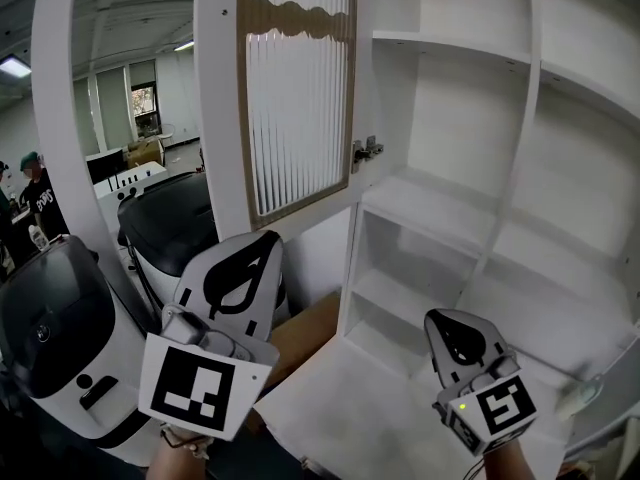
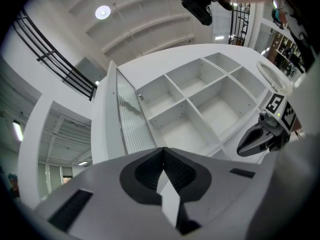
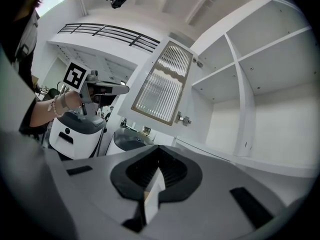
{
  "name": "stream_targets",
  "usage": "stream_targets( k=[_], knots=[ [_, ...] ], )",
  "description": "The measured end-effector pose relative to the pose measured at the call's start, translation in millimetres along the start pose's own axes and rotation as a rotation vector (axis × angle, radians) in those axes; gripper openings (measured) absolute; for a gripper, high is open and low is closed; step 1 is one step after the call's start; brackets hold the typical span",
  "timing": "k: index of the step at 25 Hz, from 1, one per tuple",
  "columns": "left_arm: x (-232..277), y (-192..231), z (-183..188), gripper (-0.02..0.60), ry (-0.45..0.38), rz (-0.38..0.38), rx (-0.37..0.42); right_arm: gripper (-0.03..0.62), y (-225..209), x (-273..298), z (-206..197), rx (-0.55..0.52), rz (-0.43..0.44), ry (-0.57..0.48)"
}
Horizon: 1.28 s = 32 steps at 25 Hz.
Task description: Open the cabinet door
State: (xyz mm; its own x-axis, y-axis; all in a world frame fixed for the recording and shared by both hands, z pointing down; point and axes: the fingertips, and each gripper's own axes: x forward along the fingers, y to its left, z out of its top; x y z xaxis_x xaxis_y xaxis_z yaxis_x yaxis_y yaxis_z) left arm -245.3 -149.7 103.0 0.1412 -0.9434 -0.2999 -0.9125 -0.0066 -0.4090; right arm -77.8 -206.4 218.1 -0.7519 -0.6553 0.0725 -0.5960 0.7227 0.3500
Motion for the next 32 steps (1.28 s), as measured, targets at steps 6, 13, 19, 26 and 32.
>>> stream_targets(
  k=[6,13,19,26,32],
  knots=[
    [8,-45,-21,0.000,0.020,-0.086,-0.073,0.000,-8,-16,-9,-0.021,-0.055,-0.061],
    [20,-101,-43,0.000,0.019,-0.205,-0.172,0.000,-10,-34,-30,0.023,-0.088,-0.081],
    [23,-147,-55,0.000,0.010,-0.303,-0.219,0.000,-9,-49,-50,0.008,-0.123,-0.071],
    [18,-194,-68,0.000,0.017,-0.396,-0.200,0.000,-5,-64,-79,0.029,-0.158,-0.020],
    [12,-222,-83,0.000,0.037,-0.458,-0.221,0.000,-5,-78,-100,0.071,-0.195,0.010]
  ],
)
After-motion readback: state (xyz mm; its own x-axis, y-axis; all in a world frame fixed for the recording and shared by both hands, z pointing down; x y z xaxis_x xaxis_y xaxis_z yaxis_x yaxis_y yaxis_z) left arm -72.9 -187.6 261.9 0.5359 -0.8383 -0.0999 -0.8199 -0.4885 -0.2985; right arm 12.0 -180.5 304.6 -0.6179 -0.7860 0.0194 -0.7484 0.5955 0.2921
